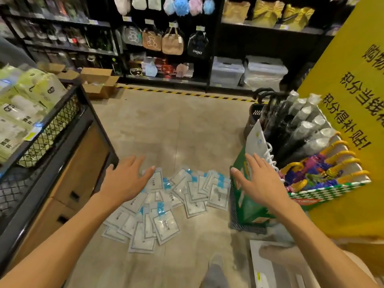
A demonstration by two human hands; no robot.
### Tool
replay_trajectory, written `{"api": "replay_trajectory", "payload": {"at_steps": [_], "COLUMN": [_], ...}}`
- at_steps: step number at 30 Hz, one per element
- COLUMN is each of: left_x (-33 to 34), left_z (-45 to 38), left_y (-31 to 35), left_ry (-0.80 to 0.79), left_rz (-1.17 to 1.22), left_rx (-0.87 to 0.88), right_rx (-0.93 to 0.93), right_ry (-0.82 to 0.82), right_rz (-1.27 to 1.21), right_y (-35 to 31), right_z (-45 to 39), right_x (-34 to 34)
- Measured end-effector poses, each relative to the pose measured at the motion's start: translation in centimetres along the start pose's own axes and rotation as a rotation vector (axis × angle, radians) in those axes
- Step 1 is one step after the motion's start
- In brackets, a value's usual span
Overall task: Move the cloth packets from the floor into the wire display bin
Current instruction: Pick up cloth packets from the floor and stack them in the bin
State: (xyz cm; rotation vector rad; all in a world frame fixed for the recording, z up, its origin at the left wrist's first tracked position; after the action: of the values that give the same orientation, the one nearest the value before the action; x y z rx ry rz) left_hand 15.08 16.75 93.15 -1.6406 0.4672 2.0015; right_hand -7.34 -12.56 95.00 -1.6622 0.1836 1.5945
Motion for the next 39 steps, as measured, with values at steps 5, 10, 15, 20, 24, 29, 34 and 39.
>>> {"api": "replay_trajectory", "payload": {"at_steps": [5,10,15,20,24,29,34,39], "left_x": [-0.2,0.6,2.8,8.2,15.6,28.2,42.5,58.6], "left_z": [-5.9,-11.5,-16.5,-21.1,-26.1,-32.6,-38.9,-44.0], "left_y": [3.8,8.2,12.2,14.6,16.1,17.8,20.1,22.8], "left_ry": [0.001,-0.01,-0.013,-0.085,-0.148,-0.236,-0.313,-0.329], "left_rz": [-0.012,-0.047,-0.068,-0.088,-0.161,-0.215,-0.256,-0.254], "left_rx": [0.005,-0.031,-0.07,-0.09,-0.071,-0.029,0.042,0.083], "right_rx": [0.0,0.008,0.025,0.097,0.153,0.256,0.321,0.372], "right_ry": [-0.008,-0.043,-0.057,-0.086,-0.093,-0.142,-0.2,-0.267], "right_rz": [-0.031,-0.056,-0.079,-0.097,-0.075,-0.058,-0.009,-0.015], "right_y": [3.3,7.5,11.3,15.6,21.3,28.0,35.0,42.3], "right_z": [-6.0,-13.1,-19.2,-22.7,-24.9,-27.8,-31.5,-33.9], "right_x": [-0.3,-0.5,0.6,4.8,11.6,22.3,34.9,48.8]}}
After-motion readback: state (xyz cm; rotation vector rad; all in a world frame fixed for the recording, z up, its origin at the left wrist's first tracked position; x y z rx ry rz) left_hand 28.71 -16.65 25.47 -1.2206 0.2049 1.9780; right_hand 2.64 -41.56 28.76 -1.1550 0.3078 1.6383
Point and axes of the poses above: each hand's wrist, its own z-axis away from the middle knuckle, its own x-axis out of the palm, y = z × x, the point moved 5 cm from there along -z, towards the middle knuckle, and after that the axes turned 15 degrees about -z, right-handed, at the moved point
